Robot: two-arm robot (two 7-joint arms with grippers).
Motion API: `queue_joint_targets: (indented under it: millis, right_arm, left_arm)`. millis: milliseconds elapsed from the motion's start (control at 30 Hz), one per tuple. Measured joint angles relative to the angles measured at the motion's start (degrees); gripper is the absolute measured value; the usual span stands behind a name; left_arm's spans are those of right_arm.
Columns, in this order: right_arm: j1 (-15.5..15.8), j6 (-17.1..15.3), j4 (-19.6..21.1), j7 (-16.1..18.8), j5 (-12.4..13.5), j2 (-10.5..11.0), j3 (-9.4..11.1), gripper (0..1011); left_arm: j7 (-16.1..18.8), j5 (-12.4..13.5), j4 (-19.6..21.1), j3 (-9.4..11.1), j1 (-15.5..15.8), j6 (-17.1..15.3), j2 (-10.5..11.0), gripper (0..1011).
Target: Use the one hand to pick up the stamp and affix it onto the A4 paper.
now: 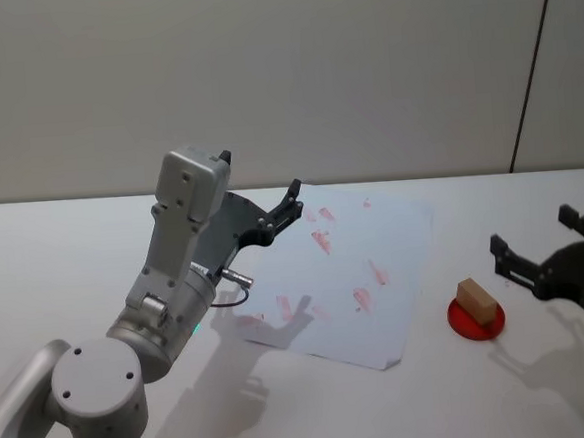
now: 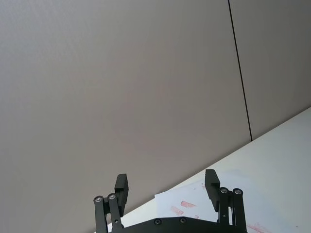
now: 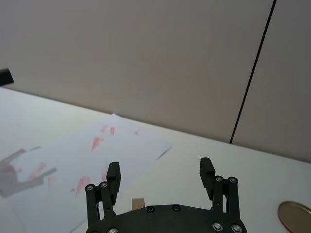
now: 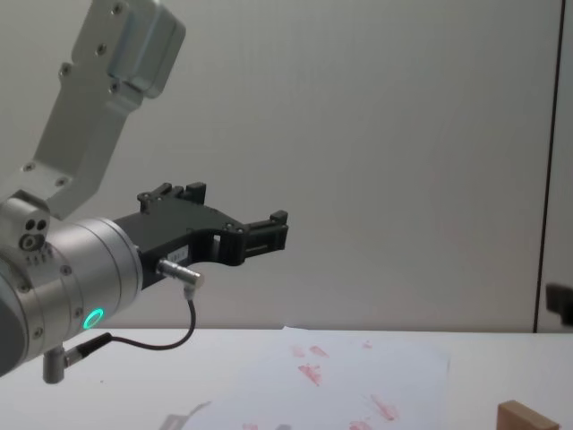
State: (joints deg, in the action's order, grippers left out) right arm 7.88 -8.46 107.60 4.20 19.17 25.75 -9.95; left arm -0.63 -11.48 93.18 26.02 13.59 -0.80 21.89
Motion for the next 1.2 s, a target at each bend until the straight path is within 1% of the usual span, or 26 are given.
queue_joint_targets:
  millis: [133, 300, 400, 567, 800, 833, 900, 933, 1200]
  right_arm:
    - [1.29, -2.53, 0.66, 0.36, 0.07, 1.02, 0.17, 1001]
    - [2.27, -5.15, 0.70, 1.41, -0.35, 1.71, 0.06, 1001]
    - [2.42, -5.99, 0.42, 1.89, -0.79, 1.81, -0.11, 1001]
    - [2.19, -7.77, -0.78, 3.09, -2.27, 1.60, -0.69, 1001]
    - [0.52, -8.58, -3.06, 4.18, -4.65, 0.38, -1.55, 1001]
    - [-0.07, -8.65, -3.80, 4.37, -5.20, -0.08, -1.79, 1001]
    - [-0.25, -8.68, -4.02, 4.45, -5.48, -0.22, -1.85, 1001]
    - [-1.49, -8.81, -5.50, 4.79, -6.68, -1.13, -2.34, 1001]
    - [-4.12, -9.33, -8.69, 5.75, -9.13, -3.26, -3.43, 1001]
  left_arm:
    - [0.00, 0.00, 0.00, 0.00, 0.00, 0.00, 0.00, 1003]
    - [0.00, 0.00, 0.00, 0.00, 0.00, 0.00, 0.00, 1002]
    - [0.01, 0.00, 0.00, 0.00, 0.00, 0.00, 0.00, 1003]
    - [0.01, 0.00, 0.00, 0.00, 0.00, 0.00, 0.00, 1003]
    - [0.01, 0.00, 0.00, 0.00, 0.00, 0.00, 0.00, 1003]
    - [0.01, 0.00, 0.00, 0.00, 0.00, 0.00, 0.00, 1003]
    - [0.01, 0.00, 0.00, 0.00, 0.00, 0.00, 0.00, 1003]
    - [0.01, 0.00, 0.00, 0.00, 0.00, 0.00, 0.00, 1003]
    - [0.01, 0.00, 0.00, 0.00, 0.00, 0.00, 0.00, 1003]
